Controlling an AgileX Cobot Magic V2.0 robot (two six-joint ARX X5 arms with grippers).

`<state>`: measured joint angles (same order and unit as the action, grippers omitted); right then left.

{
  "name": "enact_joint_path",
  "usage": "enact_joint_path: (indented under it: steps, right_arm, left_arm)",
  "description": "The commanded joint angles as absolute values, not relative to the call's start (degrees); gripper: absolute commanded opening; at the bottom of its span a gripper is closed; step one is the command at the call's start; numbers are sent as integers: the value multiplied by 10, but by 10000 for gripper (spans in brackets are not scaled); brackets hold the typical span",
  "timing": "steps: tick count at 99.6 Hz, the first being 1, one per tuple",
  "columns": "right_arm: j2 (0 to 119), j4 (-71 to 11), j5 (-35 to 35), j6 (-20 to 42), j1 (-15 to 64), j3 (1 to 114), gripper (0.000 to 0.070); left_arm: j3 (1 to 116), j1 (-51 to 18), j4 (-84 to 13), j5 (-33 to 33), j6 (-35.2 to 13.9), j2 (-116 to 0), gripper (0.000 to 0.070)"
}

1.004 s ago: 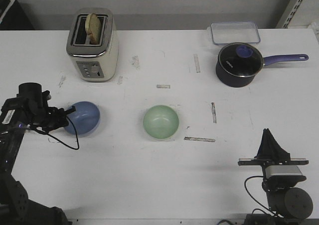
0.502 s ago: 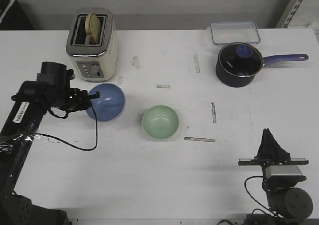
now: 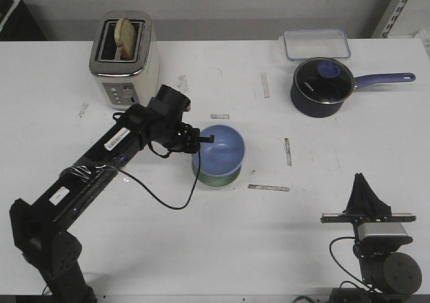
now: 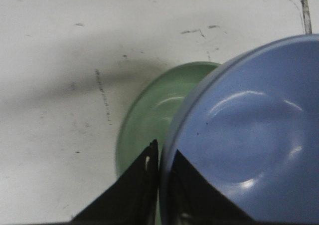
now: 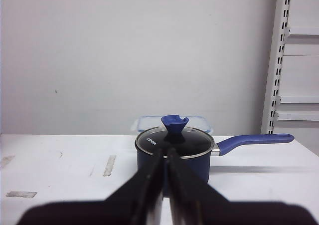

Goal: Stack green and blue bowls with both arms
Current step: 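Carry the blue bowl with the left gripper onto the green bowl, then open the left gripper and withdraw it from the stacked bowls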

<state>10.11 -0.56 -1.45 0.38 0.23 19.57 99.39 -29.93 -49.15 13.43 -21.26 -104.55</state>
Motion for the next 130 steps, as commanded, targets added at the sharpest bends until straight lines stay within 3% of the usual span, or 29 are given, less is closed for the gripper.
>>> enact_joint_path:
  steps: [1, 28, 45, 50, 62, 72, 110, 130]
  right_arm:
    - [101, 2, -15, 2, 2, 199, 0]
    - [101, 2, -15, 2, 2, 199, 0]
    - [101, 2, -15, 2, 2, 199, 0]
    - [101, 2, -15, 2, 2, 199, 0]
    - [101, 2, -15, 2, 2, 199, 0]
    - [101, 2, -15, 2, 2, 199, 0]
    - [101, 2, -15, 2, 2, 199, 0]
    - [101, 2, -15, 2, 2, 199, 0]
  left_arm:
    - [1009, -307, -493, 133, -219, -1068, 1]
    - [1009, -327, -489, 115, -200, -1099, 6]
    - [1009, -326, -492, 89, -200, -1098, 68]
    - [1009, -326, -493, 93, -200, -1098, 113]
    - [1009, -326, -493, 131, -200, -1094, 297]
    - [1009, -326, -492, 152, -202, -1084, 375]
    - [1009, -322, -511, 146, -199, -1033, 380]
    - [991, -314, -489, 136, -140, -987, 372]
